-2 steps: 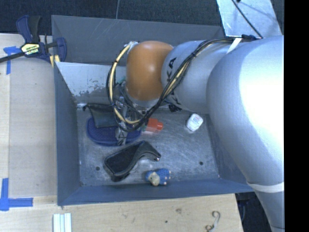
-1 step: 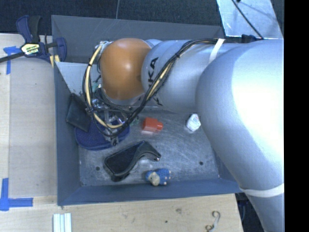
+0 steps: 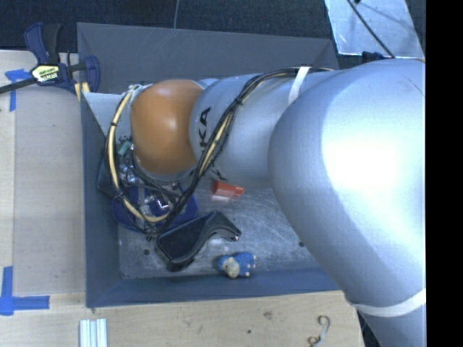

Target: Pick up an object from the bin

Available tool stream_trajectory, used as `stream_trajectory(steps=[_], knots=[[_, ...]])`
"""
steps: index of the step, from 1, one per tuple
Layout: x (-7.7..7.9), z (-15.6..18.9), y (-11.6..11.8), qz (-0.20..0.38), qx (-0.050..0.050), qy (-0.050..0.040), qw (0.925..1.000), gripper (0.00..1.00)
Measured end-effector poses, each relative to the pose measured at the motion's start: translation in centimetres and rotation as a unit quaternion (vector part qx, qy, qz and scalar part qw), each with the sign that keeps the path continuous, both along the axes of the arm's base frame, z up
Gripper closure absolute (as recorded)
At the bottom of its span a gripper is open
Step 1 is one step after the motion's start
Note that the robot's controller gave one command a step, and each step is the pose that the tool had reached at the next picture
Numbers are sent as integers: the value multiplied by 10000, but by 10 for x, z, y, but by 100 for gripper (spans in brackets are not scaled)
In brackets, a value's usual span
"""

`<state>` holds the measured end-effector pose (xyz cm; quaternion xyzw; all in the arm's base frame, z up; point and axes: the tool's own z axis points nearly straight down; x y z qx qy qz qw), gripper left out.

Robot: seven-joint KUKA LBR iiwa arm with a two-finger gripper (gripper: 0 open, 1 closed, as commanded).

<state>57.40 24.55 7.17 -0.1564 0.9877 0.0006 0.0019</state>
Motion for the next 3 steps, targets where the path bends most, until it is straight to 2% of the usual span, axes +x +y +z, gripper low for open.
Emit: stream_trajectory(steps=[1,2,3], knots=[[-86,0,-2,901,12,-22,9959,0],[-23,-1,-10,3581,-9,10,9337,0],[-23,-1,-10,3569,-10,3,9341,100]])
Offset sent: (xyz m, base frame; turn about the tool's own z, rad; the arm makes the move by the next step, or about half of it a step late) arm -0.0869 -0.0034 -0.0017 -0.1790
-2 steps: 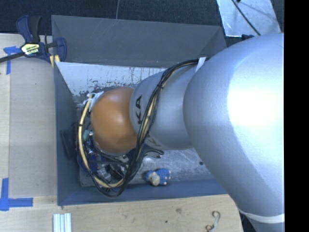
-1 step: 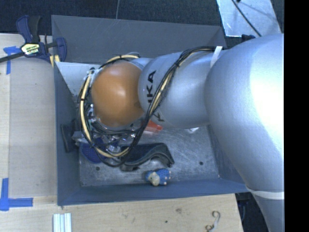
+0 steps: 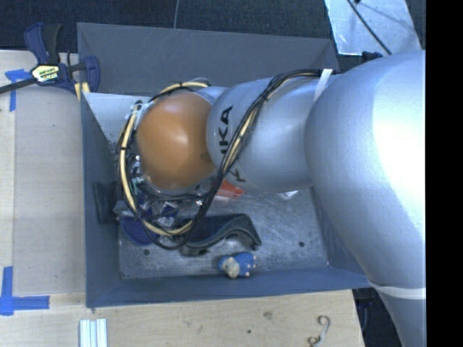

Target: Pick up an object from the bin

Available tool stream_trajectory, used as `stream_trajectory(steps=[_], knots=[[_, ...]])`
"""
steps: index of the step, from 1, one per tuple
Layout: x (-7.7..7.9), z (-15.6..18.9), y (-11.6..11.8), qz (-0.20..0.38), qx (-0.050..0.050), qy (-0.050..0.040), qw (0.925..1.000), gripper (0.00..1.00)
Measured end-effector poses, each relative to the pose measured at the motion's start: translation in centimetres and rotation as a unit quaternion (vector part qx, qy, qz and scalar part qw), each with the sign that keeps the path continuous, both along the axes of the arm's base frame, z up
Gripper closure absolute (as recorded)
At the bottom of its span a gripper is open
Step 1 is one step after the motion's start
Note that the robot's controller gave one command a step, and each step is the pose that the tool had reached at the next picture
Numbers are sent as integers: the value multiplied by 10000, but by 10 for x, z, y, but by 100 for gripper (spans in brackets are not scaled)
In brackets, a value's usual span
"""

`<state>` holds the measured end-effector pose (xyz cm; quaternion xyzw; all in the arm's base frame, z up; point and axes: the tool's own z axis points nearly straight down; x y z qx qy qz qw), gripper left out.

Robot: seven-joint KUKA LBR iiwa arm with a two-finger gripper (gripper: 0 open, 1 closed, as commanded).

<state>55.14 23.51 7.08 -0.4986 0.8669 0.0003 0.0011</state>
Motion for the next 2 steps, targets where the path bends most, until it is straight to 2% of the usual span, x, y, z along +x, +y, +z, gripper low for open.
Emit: stream_trajectory(steps=[1,2], knots=[[2,80,1,-19,16,-40,10000,100],[4,106,1,-38,11,-23,10000,100]])
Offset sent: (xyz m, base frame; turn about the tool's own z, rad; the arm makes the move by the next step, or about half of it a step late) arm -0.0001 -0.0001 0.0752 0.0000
